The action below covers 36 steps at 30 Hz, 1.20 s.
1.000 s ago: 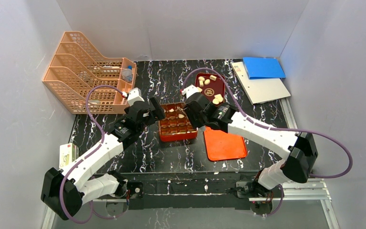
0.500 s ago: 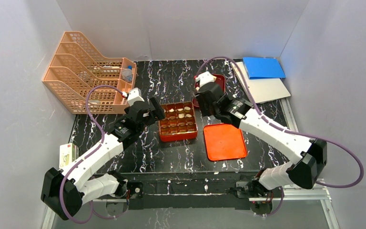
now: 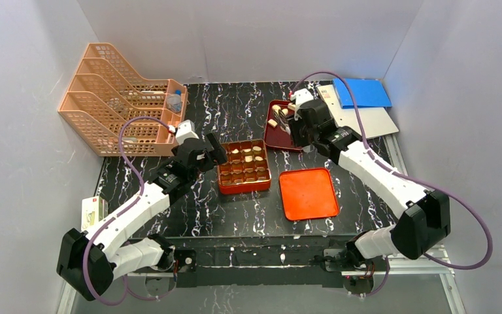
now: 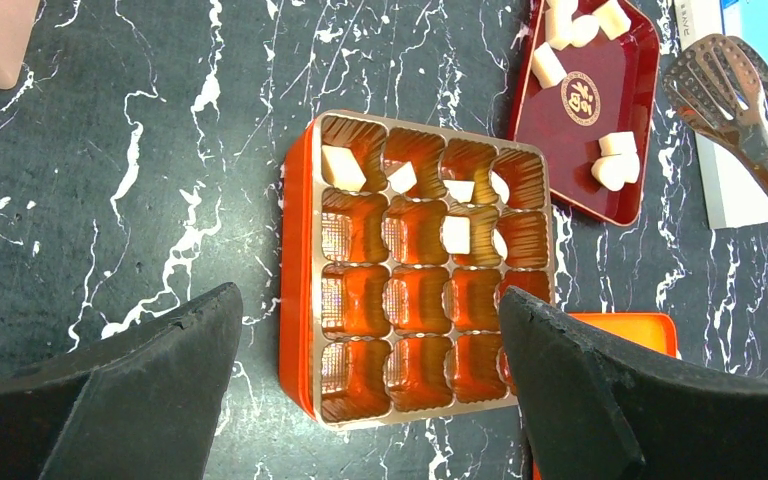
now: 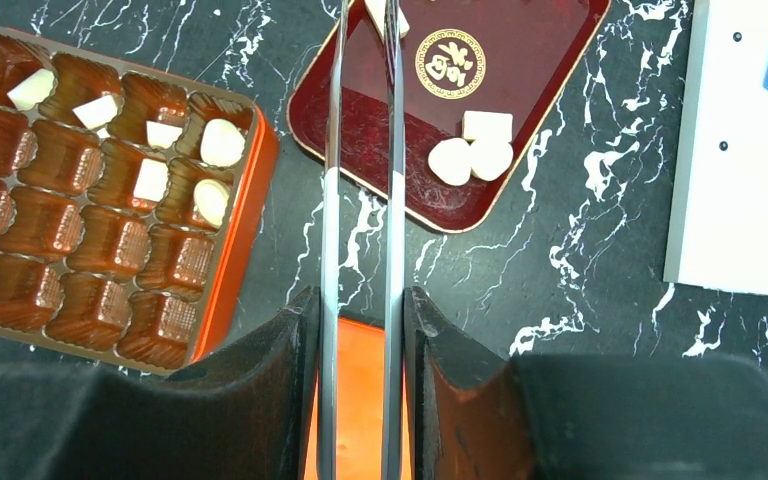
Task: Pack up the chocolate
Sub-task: Pick up the fake chocolate from the plate.
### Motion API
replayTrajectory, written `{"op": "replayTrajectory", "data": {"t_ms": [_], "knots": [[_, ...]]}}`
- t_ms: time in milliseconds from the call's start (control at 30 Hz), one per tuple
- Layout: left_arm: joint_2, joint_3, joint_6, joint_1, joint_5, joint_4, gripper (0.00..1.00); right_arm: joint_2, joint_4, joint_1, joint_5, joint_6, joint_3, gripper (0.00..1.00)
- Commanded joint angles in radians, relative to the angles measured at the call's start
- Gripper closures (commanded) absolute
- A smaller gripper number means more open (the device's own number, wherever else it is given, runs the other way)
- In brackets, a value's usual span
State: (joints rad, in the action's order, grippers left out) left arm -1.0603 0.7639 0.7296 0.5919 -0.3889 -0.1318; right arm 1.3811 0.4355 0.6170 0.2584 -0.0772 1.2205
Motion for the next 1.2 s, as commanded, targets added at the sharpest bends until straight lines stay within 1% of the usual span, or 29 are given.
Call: {"op": "replayTrajectory", "data": {"t_ms": [0, 67, 133, 233, 400, 667, 1167], "knots": [[-0.010, 0.026, -0.007, -0.004, -0.004, 0.008, 0.03, 0.000, -0.139, -0.067, -0.145, 0.073, -0.011, 0.61], [-0.013, 0.026, -0.008, -0.004, -0.004, 0.013, 0.03, 0.013, -0.156, -0.092, -0.197, 0.076, -0.015, 0.60], [-0.017, 0.025, -0.008, -0.004, -0.002, 0.016, 0.03, 0.031, -0.163, -0.114, -0.235, 0.112, -0.011, 0.60], [-0.021, 0.023, -0.008, -0.004, -0.002, 0.021, 0.03, 0.057, -0.180, -0.137, -0.276, 0.129, -0.007, 0.59], [-0.027, 0.025, -0.010, -0.006, -0.004, 0.026, 0.03, 0.100, -0.201, -0.168, -0.332, 0.144, -0.001, 0.55], [-0.036, 0.024, -0.014, -0.009, 0.002, 0.032, 0.02, 0.145, -0.216, -0.210, -0.353, 0.147, 0.005, 0.53], [-0.037, 0.019, -0.009, -0.017, 0.012, 0.044, 0.02, 0.207, -0.225, -0.220, -0.343, 0.155, 0.011, 0.51]]}}
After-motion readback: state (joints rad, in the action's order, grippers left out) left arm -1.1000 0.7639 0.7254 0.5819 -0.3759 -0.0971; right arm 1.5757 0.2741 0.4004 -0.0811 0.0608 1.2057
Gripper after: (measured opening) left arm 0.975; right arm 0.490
